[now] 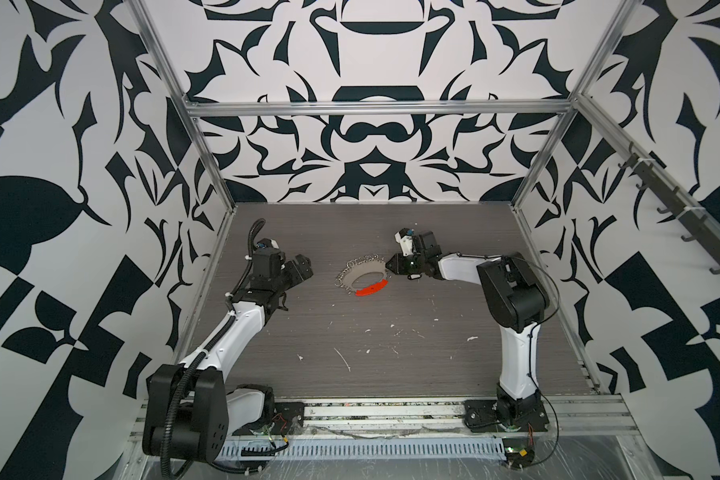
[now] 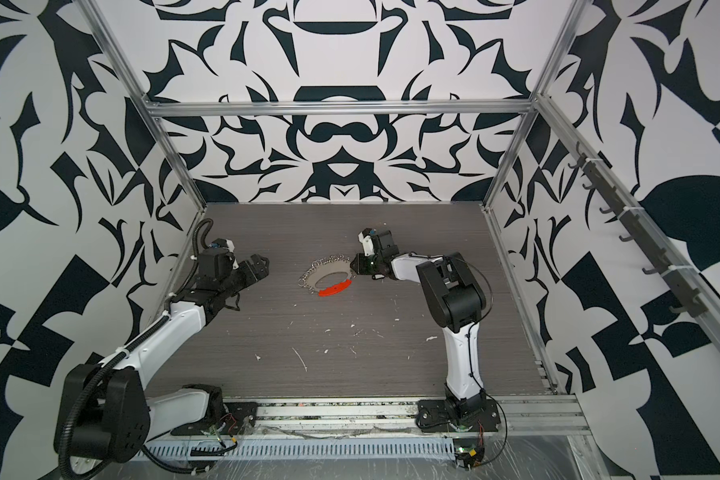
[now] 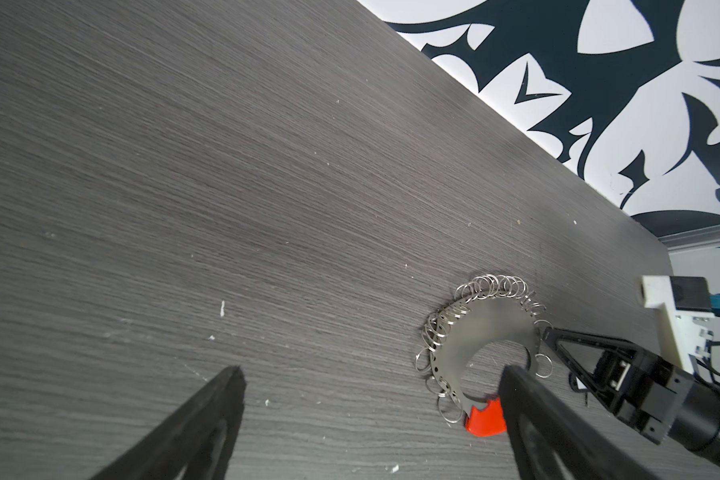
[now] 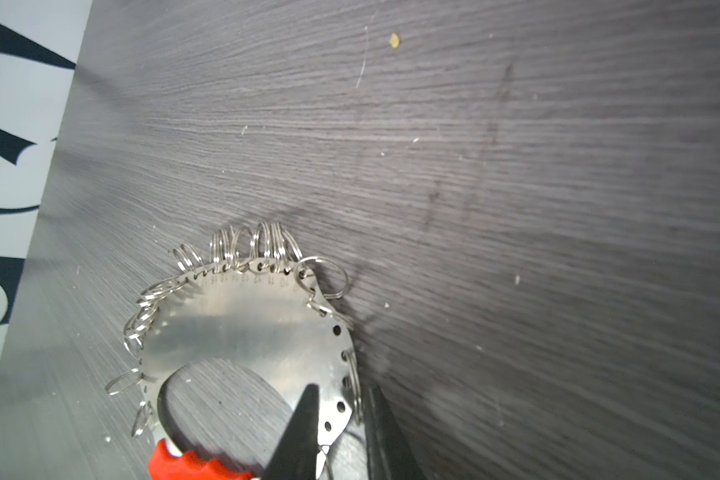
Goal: Put the keys on the keyring
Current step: 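Reach the right gripper to the silver ring disc while the left arm rises, then grasp the disc edge with the right gripper and lift it upright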
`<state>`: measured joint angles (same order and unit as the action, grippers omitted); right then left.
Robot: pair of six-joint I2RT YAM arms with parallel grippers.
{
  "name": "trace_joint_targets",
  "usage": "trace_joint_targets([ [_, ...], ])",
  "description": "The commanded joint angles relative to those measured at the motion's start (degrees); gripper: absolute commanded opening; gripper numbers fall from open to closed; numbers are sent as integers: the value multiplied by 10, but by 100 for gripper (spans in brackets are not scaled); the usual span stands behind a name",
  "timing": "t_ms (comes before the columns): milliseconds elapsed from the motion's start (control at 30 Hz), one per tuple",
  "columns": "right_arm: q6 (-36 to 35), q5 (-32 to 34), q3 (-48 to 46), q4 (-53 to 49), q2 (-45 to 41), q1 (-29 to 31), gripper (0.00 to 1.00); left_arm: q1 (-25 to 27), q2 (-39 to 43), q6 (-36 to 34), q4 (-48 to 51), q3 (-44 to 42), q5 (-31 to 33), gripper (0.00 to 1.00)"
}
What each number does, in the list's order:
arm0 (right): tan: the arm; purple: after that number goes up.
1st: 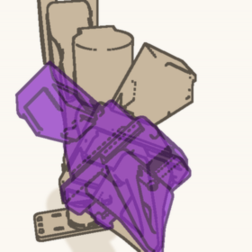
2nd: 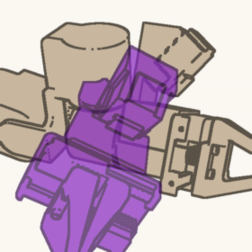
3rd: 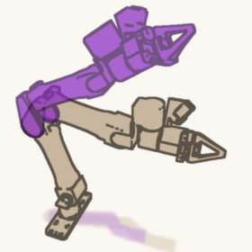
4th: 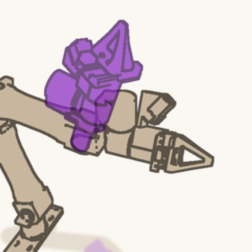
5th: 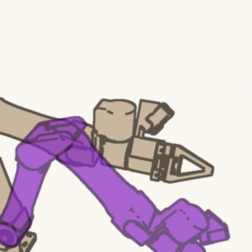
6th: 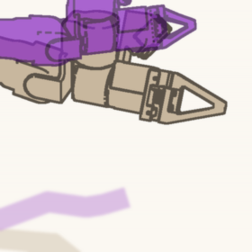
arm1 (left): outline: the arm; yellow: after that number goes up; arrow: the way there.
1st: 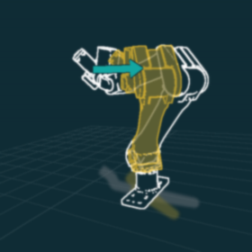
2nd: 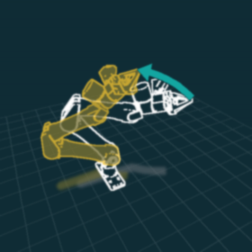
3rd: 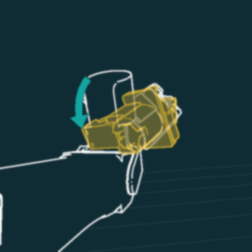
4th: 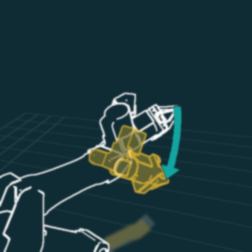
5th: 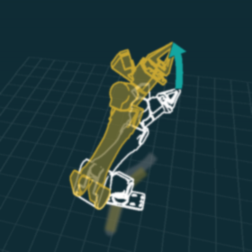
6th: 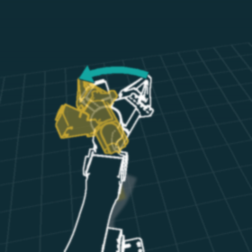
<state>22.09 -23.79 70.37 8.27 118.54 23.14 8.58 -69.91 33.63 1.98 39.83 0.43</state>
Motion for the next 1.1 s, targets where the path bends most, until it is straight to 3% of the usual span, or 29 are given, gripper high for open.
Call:
trace_joint_targets([
  [0, -14, -1, -1, 14, -20, 6, 16, -3, -4, 9, 5, -2, 8, 99],
  [233, -50, 30, 7, -14, -30, 12, 0, -3, -5, 9, 4, -2, 6, 99],
  [400, -100, 91, 35, -78, -38, 32, 0, -3, -6, 9, 4, -1, 6, 99],
  [567, -183, 280, 61, -123, -75, 103, 0, -3, 10, 1, 10, -3, 11, 99],
  [667, -230, 332, 51, -119, -127, 138, 0, -3, 54, 0, 15, -11, 10, 99],
  [800, -189, 294, 49, -149, -229, 149, 0, -2, 141, 59, 59, -5, 6, 99],
  [933, -150, 158, 55, -175, -308, 130, 0, -2, 211, 112, 32, -20, 0, 99],
  [1067, -124, 44, 46, -165, -371, 118, 0, -3, 221, 164, 107, 20, -40, 99],
])
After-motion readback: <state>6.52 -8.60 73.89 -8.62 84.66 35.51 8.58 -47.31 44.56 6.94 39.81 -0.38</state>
